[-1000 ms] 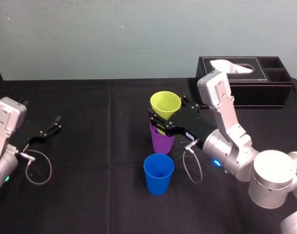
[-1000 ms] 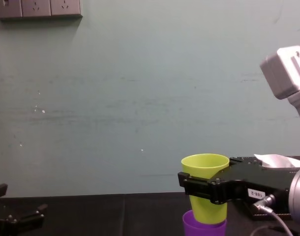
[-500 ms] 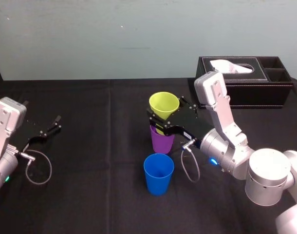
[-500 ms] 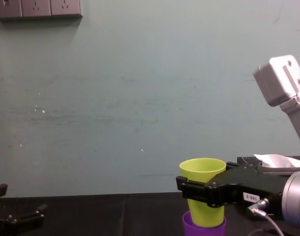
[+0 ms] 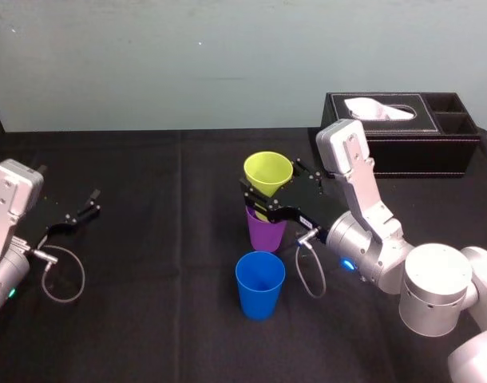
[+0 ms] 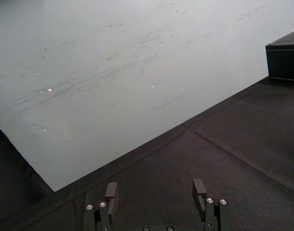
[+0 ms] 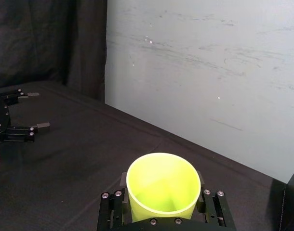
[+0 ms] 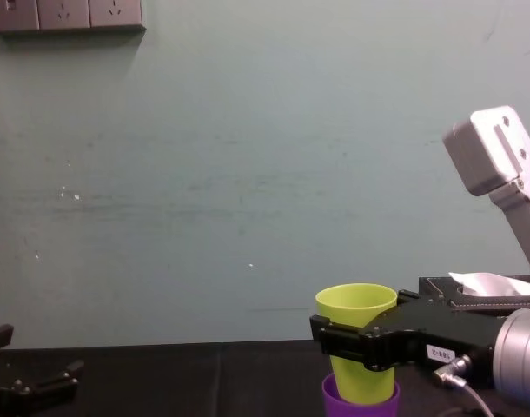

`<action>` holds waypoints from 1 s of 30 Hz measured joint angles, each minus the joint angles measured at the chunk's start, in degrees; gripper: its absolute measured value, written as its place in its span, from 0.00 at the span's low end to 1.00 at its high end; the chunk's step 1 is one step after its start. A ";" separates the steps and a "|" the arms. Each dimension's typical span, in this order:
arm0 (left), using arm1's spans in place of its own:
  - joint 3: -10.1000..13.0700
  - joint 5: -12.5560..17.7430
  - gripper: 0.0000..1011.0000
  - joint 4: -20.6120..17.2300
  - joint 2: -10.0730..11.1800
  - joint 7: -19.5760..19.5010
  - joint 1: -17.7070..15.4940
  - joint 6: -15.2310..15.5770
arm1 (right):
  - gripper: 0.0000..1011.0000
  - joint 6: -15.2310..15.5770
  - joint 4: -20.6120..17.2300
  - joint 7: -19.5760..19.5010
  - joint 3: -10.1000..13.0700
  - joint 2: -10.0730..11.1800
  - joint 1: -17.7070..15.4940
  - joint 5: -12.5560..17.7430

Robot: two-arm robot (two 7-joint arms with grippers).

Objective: Stack the three plastic cups sequentially using one hand.

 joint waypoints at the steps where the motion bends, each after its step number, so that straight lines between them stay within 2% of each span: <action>1: 0.00 0.00 1.00 0.00 0.00 0.00 0.00 0.00 | 0.75 -0.05 0.11 0.00 0.00 -0.03 0.02 -0.03; 30: 0.00 0.00 1.00 0.00 0.00 0.00 0.00 0.00 | 0.75 -2.34 3.98 0.72 -0.01 -0.94 1.26 0.34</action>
